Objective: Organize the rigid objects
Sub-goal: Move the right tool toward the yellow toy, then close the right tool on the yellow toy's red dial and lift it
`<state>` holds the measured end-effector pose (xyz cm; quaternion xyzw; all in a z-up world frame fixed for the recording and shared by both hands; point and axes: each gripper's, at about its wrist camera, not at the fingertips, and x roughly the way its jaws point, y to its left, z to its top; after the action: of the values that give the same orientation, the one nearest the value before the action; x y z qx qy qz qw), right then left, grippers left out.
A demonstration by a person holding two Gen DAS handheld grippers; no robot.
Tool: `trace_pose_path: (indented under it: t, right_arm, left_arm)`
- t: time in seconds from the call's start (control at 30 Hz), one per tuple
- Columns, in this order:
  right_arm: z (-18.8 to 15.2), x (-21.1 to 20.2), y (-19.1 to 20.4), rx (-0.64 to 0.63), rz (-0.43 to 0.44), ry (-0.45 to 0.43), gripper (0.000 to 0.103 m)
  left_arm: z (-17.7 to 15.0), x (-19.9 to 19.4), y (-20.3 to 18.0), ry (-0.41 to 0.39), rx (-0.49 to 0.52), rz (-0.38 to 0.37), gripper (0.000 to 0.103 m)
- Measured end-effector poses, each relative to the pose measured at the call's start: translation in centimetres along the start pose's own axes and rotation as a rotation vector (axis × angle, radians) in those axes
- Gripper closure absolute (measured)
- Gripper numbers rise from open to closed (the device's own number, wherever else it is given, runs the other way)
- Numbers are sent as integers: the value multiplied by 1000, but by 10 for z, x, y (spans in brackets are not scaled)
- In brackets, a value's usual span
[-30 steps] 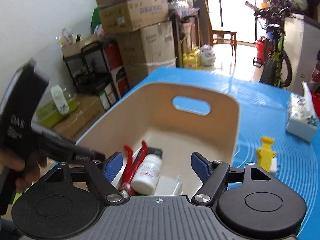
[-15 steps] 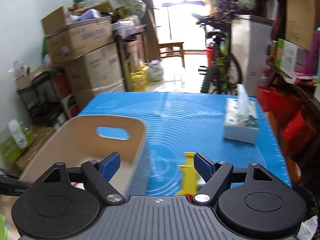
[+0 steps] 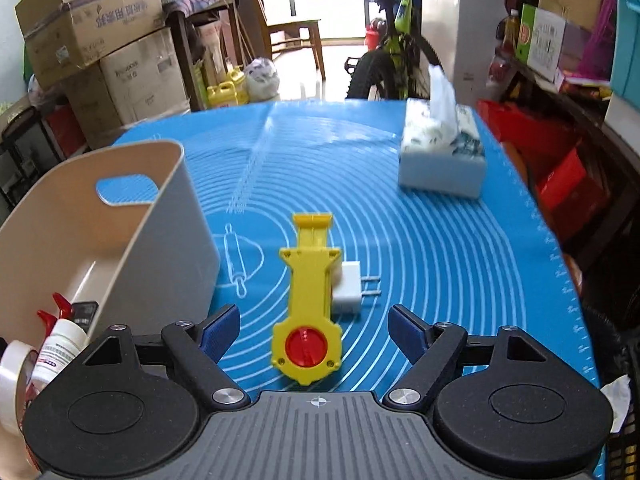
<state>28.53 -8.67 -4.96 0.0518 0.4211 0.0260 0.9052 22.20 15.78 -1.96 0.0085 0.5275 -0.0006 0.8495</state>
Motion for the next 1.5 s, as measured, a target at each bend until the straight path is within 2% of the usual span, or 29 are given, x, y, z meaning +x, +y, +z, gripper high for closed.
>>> trace_pose_path:
  t: [0.4,0.67,0.7,0.73,0.77,1.0,1.17,1.5]
  right_arm:
    - [-13,26,12,-52,-27,32,21]
    - [-17,35,7,-27,-32,55,41]
    - [-16,35,7,-29,-32,52,45]
    - [-17,34,8,-28,-30,51,53]
    - [-17,34,9,-31,-28,51,55]
    - [-17,27,15,-73,-27,42,54]
    - [-12,11,16,-81,-21,-7,54]
    - [-3,-9,9,-32,-10,-82,55]
  left_arm:
    - [0,0,0,0,-1,0,98]
    - [0,0,0,0,0,0,98]
    - [0,0,0,0,0,0,98]
    - [0,0,0,0,-1,0,98]
    - [0,0,0,0,0,0,98]
    - [0,0,0,0,-1,0,98]
    - [0,0,0,0,0,1,98]
    - [0,0,0,0,-1,0,98]
